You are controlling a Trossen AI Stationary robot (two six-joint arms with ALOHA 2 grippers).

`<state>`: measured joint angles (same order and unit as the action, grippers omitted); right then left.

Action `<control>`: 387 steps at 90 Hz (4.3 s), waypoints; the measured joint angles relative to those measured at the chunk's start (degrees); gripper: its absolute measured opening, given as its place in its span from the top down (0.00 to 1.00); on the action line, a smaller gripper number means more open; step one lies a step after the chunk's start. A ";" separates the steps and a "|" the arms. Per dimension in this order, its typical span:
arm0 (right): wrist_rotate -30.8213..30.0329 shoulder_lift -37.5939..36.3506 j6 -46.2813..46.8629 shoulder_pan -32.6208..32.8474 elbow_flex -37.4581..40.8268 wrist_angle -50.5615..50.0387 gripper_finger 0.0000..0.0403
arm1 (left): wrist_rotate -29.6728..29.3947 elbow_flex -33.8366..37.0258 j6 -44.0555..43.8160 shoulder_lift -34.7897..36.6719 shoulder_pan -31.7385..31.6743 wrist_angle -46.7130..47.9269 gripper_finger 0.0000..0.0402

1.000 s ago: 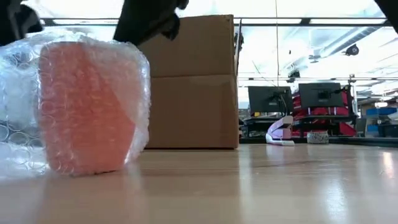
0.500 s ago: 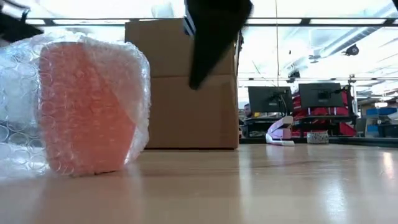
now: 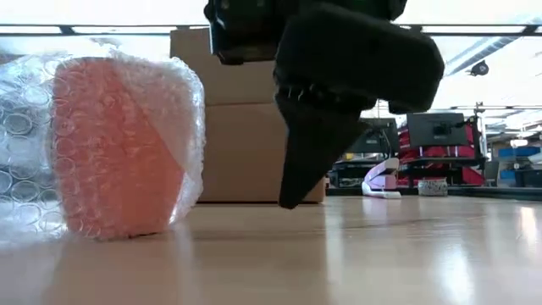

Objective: Wrap mug
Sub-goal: Wrap the orange mug with transparent bubble wrap

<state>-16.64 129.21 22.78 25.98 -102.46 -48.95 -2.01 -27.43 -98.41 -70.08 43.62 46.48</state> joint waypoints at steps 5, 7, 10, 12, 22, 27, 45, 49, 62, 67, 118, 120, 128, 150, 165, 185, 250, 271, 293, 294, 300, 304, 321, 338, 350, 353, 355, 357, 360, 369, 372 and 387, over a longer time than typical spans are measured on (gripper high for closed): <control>-0.12 0.00 -0.07 -0.11 0.12 0.28 0.99 | 0.05 -0.87 0.63 0.13 0.00 0.03 0.63; -0.33 0.00 -0.08 -0.13 0.14 0.36 0.99 | -0.16 -1.50 1.22 0.30 0.00 0.18 0.67; -1.14 -0.06 -0.20 -0.13 0.14 0.50 0.99 | -0.97 -2.53 1.92 0.31 0.10 0.41 0.74; -1.81 -0.09 -0.33 -0.13 0.14 0.59 0.99 | -1.62 -3.18 2.57 0.26 0.11 0.52 0.78; -4.84 -0.09 -1.42 -0.11 0.15 1.52 0.99 | -6.34 -8.56 6.43 0.80 0.11 1.16 0.96; -4.92 -0.09 -2.72 -0.13 0.16 3.30 0.99 | -9.27 -10.96 7.98 0.78 0.11 2.09 0.97; -4.64 -0.10 -8.05 -0.09 0.10 11.32 0.99 | -20.53 -19.87 16.18 0.52 0.09 2.14 0.92; -4.34 -0.11 -8.69 -0.09 0.10 12.45 0.99 | -22.86 -21.81 17.71 0.28 0.09 1.91 0.92; -4.03 -0.10 -9.82 -0.09 0.10 14.15 0.99 | -29.10 -26.64 24.20 -0.97 0.07 1.04 0.95; -3.98 -0.11 -9.83 -0.09 0.10 14.22 0.99 | -31.35 -27.58 26.86 -1.68 0.06 -0.32 0.95; -3.83 -1.62 -9.85 -0.09 0.08 14.06 0.99 | -34.47 -27.92 50.39 -17.54 -2.51 -28.18 0.95; -3.82 -2.21 -9.83 -0.09 0.04 13.80 0.99 | -34.30 -27.92 50.20 -18.20 -2.69 -28.03 0.95; -3.98 -4.93 -9.98 -0.09 -1.00 11.44 0.99 | -32.23 -27.92 49.53 -20.44 -3.45 -27.95 0.95; -7.78 -11.28 -14.65 -1.57 -3.03 14.40 0.99 | -29.92 -28.05 49.53 -22.15 -4.02 -28.40 0.95; -3.65 -8.93 -15.93 -4.44 -2.28 21.99 0.99 | -28.69 -27.96 49.96 -21.02 -4.02 -27.98 0.95; -0.86 -2.81 -13.93 -4.76 -2.18 22.85 0.99 | -28.30 -27.92 49.92 -20.77 -4.09 -28.05 0.93; 0.44 -2.23 -13.35 -4.74 -2.13 22.98 0.99 | -21.89 -27.98 46.13 2.25 -1.45 -9.00 0.51; 0.28 -2.23 -13.35 -4.63 -2.11 23.62 0.99 | -20.35 -22.35 32.92 2.60 5.00 -8.80 0.62; 0.21 -2.23 -13.64 -4.63 -2.11 23.60 0.99 | -25.50 -14.16 47.16 -5.74 5.17 -47.81 0.83; 0.21 -2.23 -13.64 -4.61 -2.11 23.59 0.99 | -25.93 -14.15 48.12 -6.10 4.98 -48.82 0.84; 0.19 -2.23 -13.66 -4.60 -2.09 23.55 0.99 | -27.57 -14.15 52.35 -7.78 3.48 -51.45 0.90; 0.19 -2.23 -13.63 -4.53 -2.09 23.55 0.99 | -28.54 -14.48 53.67 -8.96 2.07 -51.38 0.94; 0.16 -2.74 -13.82 -4.50 -2.05 22.65 0.99 | -25.91 -15.07 53.02 -13.33 -4.05 -50.13 0.98; 0.58 -7.81 -13.93 -4.51 -2.00 16.44 0.99 | -24.58 -15.10 50.47 -14.79 -5.05 -49.20 1.00; 2.18 -10.97 -15.11 -4.23 -2.02 17.15 0.99 | -24.54 -14.99 49.42 -14.28 -5.05 -48.69 1.00; 2.23 -11.11 -15.85 -4.06 -2.05 19.06 0.99 | -24.55 -14.95 49.35 -14.23 -5.05 -48.51 1.00; 2.25 -11.13 -16.37 -3.97 -2.08 20.42 0.99 | -24.67 -14.93 49.31 -14.21 -5.05 -48.53 1.00; 2.33 -11.13 -16.54 -3.96 -2.09 21.71 0.99 | -24.78 -14.93 49.26 -14.21 -5.06 -48.53 1.00; 3.04 -10.77 -16.70 -3.97 -2.09 23.18 0.99 | -24.92 -14.93 49.27 -14.19 -5.16 -48.54 1.00; 7.37 -8.57 -16.44 -4.34 -2.16 24.81 0.99 | -25.43 -14.87 49.31 -13.97 -5.20 -48.47 1.00; 7.74 -7.40 -16.25 -4.53 -2.13 24.35 0.99 | -25.50 -14.85 49.31 -13.84 -5.20 -48.37 1.00; 8.32 -3.84 -15.49 -5.41 -2.10 23.61 0.99 | -25.49 -14.79 49.39 -13.09 -5.26 -48.00 1.00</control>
<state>-8.31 125.37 7.29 20.57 -104.57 -25.34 -27.50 -42.23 -49.03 -83.17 38.36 -1.52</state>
